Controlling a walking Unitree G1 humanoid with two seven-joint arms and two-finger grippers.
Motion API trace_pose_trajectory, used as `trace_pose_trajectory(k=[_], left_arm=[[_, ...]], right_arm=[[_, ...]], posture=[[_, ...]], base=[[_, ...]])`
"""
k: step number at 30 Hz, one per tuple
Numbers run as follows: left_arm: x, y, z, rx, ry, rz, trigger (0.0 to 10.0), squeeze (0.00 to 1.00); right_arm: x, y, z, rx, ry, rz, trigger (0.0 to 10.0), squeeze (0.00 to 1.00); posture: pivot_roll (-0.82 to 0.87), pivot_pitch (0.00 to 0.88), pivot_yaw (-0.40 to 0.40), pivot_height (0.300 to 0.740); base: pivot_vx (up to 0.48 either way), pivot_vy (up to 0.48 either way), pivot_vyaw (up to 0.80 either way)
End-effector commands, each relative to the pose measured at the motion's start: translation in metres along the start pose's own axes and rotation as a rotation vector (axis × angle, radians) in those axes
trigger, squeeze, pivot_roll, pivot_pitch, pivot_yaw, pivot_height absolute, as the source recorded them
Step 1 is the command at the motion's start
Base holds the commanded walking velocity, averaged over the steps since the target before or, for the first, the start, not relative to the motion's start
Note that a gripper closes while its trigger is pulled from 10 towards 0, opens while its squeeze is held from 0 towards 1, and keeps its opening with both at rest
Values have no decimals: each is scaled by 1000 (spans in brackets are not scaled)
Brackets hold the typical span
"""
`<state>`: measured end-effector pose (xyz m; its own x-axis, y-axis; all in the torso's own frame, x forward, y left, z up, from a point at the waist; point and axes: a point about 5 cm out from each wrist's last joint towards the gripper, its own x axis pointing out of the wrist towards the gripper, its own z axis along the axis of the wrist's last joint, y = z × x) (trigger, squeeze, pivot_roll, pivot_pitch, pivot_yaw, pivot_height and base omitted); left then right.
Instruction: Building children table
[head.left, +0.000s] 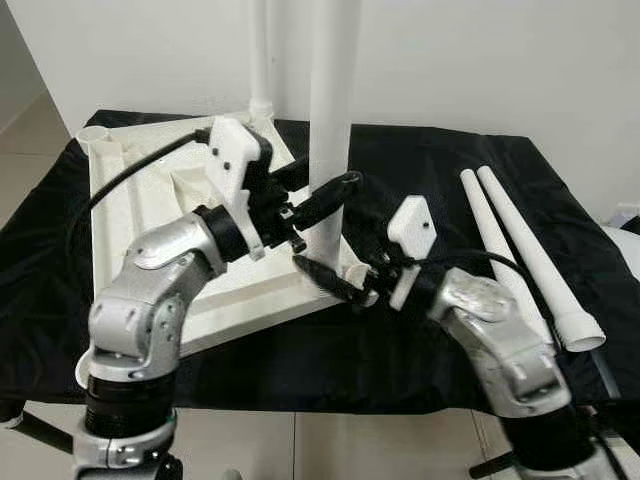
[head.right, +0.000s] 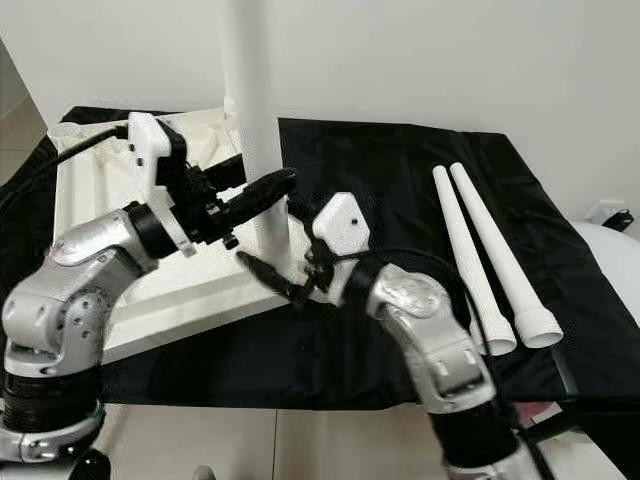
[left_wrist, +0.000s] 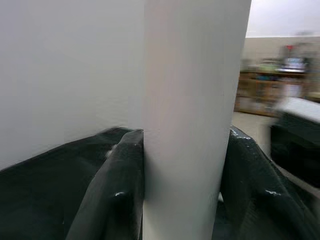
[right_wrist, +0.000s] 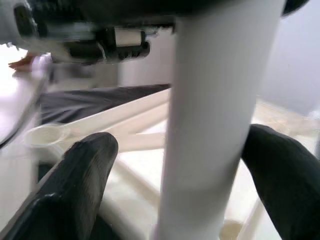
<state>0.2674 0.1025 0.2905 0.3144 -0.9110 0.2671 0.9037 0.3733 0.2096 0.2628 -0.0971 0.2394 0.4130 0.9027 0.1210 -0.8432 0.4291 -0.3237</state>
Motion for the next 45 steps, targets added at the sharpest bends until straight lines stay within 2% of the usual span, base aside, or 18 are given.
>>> trace_pose_trajectory(k=[1,3,6,7,8,11,21,22,23,24,25,26,27,45], left_arm=[[2,-6,10,10,-33,-101,0,0],[0,-12,14,-8,-34,-200,0,0],[-1,-16,14,-17,-29,-251,0,0],[-2,-21,14,-30,-22,-309,0,0],[-2,-21,14,-30,-22,-309,0,0],[-3,-31,15,-64,-12,-420,0,0],[-4,-33,14,-60,27,-484,0,0],[-5,-32,15,-61,27,-490,0,0],[-5,-32,15,-61,27,-490,0,0],[-5,-32,15,-63,29,-495,0,0],[-5,-32,15,-63,29,-495,0,0],[-5,-32,16,-64,30,-497,0,0],[-5,-32,17,-66,31,-501,0,0],[-3,-36,18,-70,22,-507,0,0]], right_arm=[[-3,4,0,35,-4,46,10000,0],[-5,2,1,68,-10,76,10000,0],[-5,1,4,81,-19,88,10000,0],[-4,-2,6,90,-30,94,10000,0],[-4,-2,6,90,-30,94,10000,0],[-1,-6,10,90,-26,137,10000,0],[2,-3,10,93,-2,203,10000,0],[2,-3,10,96,1,212,9176,0],[2,-3,10,96,1,212,9176,0],[1,-2,9,100,7,221,5961,0],[1,-2,9,100,7,221,5961,0],[1,-1,9,107,11,230,1333,0],[0,0,8,111,18,243,0,0],[1,4,4,137,26,264,0,0]], posture=[[12,1,-36,740],[9,7,-37,740],[7,10,-38,740],[6,13,-40,740],[6,13,-40,740],[8,19,-49,740],[9,23,-55,740],[6,23,-54,740],[6,23,-54,740],[6,23,-54,740],[6,23,-54,740],[3,23,-53,740],[4,23,-52,740],[7,27,-53,740]], base=[[0,0,0],[0,0,0],[0,0,0],[0,0,0],[0,0,0],[0,0,0],[0,0,0],[0,0,0],[0,0,0],[0,0,0],[0,0,0],[0,0,0],[0,0,0],[0,0,0]])
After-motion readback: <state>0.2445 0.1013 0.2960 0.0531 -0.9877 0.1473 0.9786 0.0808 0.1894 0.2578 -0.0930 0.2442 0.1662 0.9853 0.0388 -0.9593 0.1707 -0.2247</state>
